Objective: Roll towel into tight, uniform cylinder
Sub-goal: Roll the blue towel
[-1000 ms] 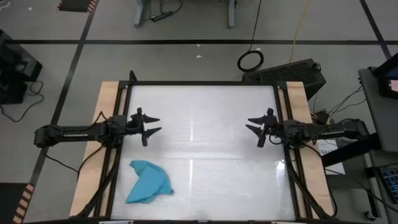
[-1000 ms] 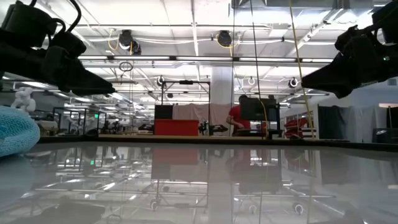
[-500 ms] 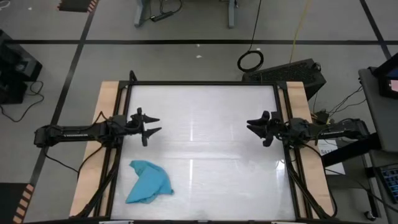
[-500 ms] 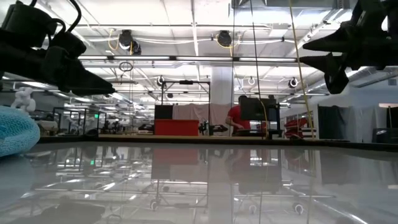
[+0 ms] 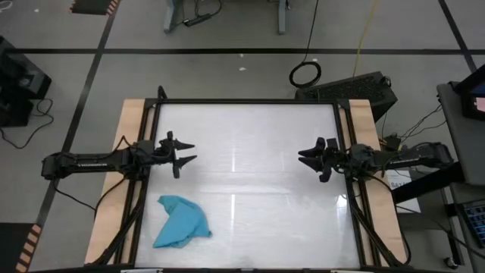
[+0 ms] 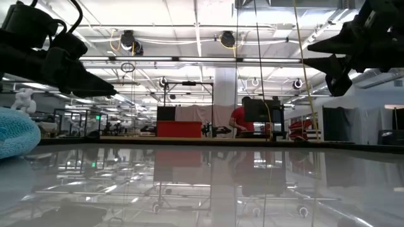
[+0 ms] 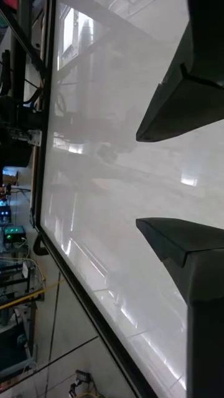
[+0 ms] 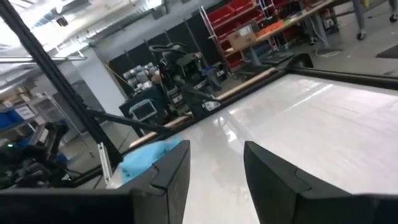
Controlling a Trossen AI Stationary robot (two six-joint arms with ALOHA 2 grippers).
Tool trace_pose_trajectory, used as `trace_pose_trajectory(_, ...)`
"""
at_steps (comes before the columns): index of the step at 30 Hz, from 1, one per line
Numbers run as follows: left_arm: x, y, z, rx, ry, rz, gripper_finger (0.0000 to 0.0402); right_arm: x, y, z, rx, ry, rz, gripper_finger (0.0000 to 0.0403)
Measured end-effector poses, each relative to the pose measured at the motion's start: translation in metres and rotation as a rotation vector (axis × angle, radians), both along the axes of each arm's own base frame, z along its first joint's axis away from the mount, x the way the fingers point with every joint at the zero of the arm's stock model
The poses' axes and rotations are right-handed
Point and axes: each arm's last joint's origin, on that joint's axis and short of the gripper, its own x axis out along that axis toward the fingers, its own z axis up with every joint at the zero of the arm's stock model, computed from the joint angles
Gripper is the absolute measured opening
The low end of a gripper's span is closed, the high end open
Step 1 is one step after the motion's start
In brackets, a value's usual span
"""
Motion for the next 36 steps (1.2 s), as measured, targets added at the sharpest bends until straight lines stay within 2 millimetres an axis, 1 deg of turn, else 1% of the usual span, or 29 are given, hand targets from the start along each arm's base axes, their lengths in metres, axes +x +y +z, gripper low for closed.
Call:
trace_pose_trajectory(6,0.000,0.000,0.000,0.000,0.000,0.000,0.0216,0.005,0.003,0.011,-0.009,-0.116,0.106,0.0141)
trace_pose_trajectory(11,0.000,0.000,0.000,0.000,0.000,0.000,0.0216,0.011,0.008,0.018,-0.010,-0.210,0.158,0.0141)
trace_pose_trajectory(13,0.000,0.000,0.000,0.000,0.000,0.000,0.0216,0.015,0.011,0.023,-0.014,-0.223,0.176,0.0141)
trace_pose_trajectory(15,0.000,0.000,0.000,0.000,0.000,0.000,0.0216,0.023,0.014,0.033,-0.032,-0.221,0.192,0.0141)
trace_pose_trajectory(21,0.000,0.000,0.000,0.000,0.000,0.000,0.0216,0.062,0.030,0.066,-0.144,-0.165,0.267,0.0141)
trace_pose_trajectory(25,0.000,0.000,0.000,0.000,0.000,0.000,0.0216,0.092,0.042,0.081,-0.209,-0.098,0.301,0.0141)
trace_pose_trajectory(27,0.000,0.000,0.000,0.000,0.000,0.000,0.0216,0.108,0.049,0.084,-0.232,-0.063,0.328,0.0141)
trace_pose_trajectory(31,0.000,0.000,0.000,0.000,0.000,0.000,0.0216,0.141,0.067,0.084,-0.251,-0.026,0.452,0.0141)
trace_pose_trajectory(36,0.000,0.000,0.000,0.000,0.000,0.000,0.0216,0.179,0.094,0.072,-0.293,0.026,0.557,0.0141)
